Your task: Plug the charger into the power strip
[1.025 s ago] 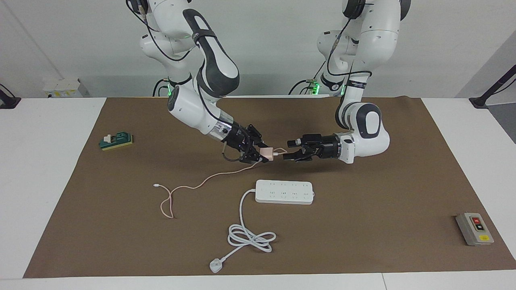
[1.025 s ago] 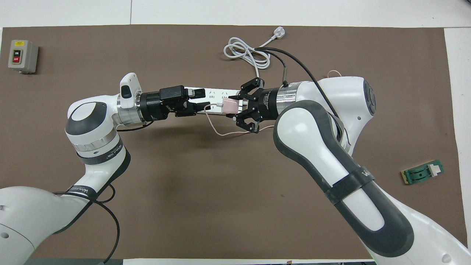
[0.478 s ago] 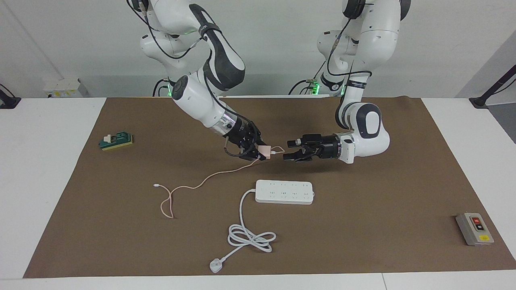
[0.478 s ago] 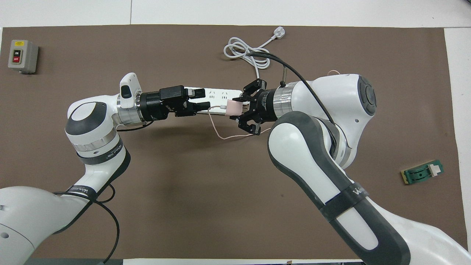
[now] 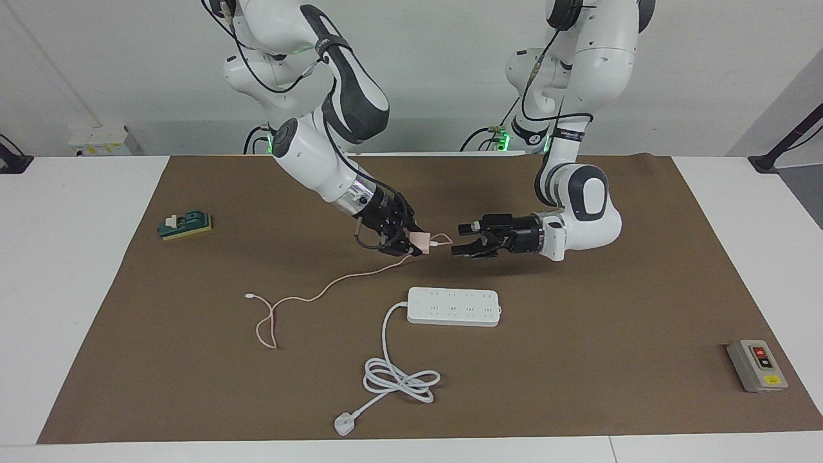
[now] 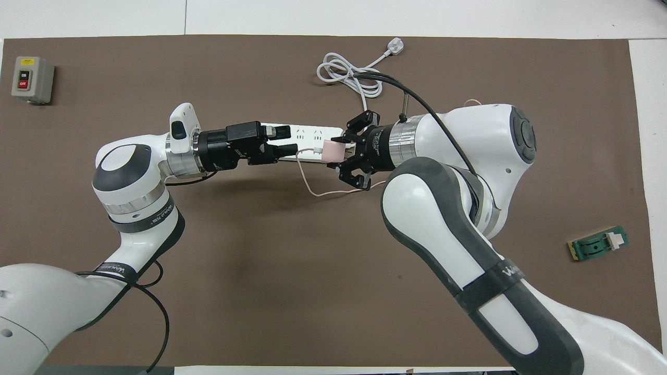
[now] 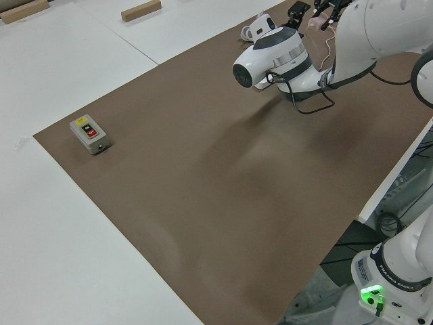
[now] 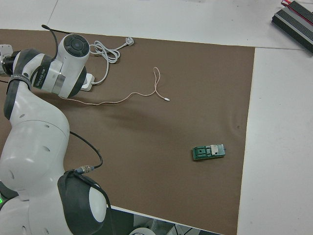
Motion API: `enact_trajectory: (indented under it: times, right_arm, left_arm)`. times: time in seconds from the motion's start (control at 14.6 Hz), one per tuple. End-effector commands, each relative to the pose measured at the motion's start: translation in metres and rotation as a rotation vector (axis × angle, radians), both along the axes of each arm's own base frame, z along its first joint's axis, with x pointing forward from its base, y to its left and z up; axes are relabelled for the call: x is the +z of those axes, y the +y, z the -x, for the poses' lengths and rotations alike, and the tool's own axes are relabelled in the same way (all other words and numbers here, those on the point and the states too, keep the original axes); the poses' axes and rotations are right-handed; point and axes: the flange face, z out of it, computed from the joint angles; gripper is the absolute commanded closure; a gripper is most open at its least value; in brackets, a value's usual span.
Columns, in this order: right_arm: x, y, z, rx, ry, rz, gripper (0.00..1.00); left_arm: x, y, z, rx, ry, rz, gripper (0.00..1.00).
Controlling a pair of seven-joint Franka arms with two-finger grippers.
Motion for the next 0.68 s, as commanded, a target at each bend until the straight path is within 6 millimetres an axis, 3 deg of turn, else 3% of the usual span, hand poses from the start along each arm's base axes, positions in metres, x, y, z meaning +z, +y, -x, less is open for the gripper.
enact_trajectory:
  times: [0.0, 0.27, 0.61]
  right_arm:
    - [0.003, -0.002, 0.004, -0.008, 0.003, 0.019, 1.0]
    - [0.004, -0.002, 0.004, -0.006, 0.0, 0.022, 1.0]
    - [0.006, 0.0, 0.004, -0.003, -0.005, 0.02, 1.0]
  left_arm:
    - [0.003, 0.0, 0.005, 0.015, -0.016, -0.013, 0.0]
    - [0.005, -0.001, 0.004, 0.014, -0.022, -0.013, 0.0]
    - [-0.004, -0.021, 0.009, 0.029, -0.052, -0.079, 0.0]
